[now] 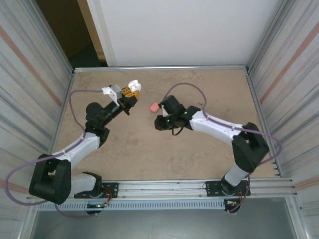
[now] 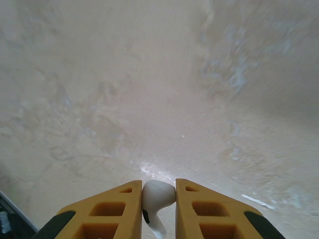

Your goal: Insert the wireless bluetooth earbuds into the charging case

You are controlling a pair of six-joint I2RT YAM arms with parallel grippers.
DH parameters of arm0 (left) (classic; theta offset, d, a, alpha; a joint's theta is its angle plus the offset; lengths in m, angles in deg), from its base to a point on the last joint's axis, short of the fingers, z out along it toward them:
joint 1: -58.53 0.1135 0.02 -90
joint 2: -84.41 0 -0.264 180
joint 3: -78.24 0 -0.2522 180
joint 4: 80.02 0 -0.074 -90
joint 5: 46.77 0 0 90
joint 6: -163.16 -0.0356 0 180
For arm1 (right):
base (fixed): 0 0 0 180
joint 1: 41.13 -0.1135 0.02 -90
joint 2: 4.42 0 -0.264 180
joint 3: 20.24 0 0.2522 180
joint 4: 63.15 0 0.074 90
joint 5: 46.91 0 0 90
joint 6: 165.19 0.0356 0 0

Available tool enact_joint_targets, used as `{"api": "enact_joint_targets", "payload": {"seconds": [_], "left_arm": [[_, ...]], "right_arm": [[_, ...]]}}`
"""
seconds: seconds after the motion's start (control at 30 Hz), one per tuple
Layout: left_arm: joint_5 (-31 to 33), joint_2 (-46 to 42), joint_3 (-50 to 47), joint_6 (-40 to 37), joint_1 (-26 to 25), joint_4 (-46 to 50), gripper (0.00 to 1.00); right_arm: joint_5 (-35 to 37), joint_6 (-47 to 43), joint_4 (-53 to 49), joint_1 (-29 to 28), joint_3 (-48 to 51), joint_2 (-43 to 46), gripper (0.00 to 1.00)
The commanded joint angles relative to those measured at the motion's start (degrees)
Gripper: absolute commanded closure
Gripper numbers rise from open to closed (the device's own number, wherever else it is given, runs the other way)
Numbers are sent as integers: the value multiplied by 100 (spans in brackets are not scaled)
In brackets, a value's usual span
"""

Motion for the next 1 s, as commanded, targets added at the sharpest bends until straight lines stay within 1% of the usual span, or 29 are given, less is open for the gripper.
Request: {"api": "enact_joint_targets", "payload": {"seconds": [0.0, 0.2, 0.47, 0.6, 0.77, 0.97], "left_arm": [[-135, 77, -44, 112, 23, -607, 100], [-228, 225, 53, -220, -249, -703, 100], [-353, 450, 266, -708, -685, -674, 100], [-423, 582, 372, -875, -849, -666, 100], [-535, 745, 508, -896, -935, -656, 100], [-512, 929, 642, -892, -981, -579, 100]], "right_arm": [[384, -154, -96, 165, 95, 599, 80], [671, -236, -15, 429, 123, 1427, 81], [868, -343, 613, 553, 87, 2137, 81], [900, -434, 928, 547, -37, 2308, 81], [851, -454, 1232, 524, -202, 2344, 81], [1041, -614, 1572, 282, -425, 2194, 81]]}}
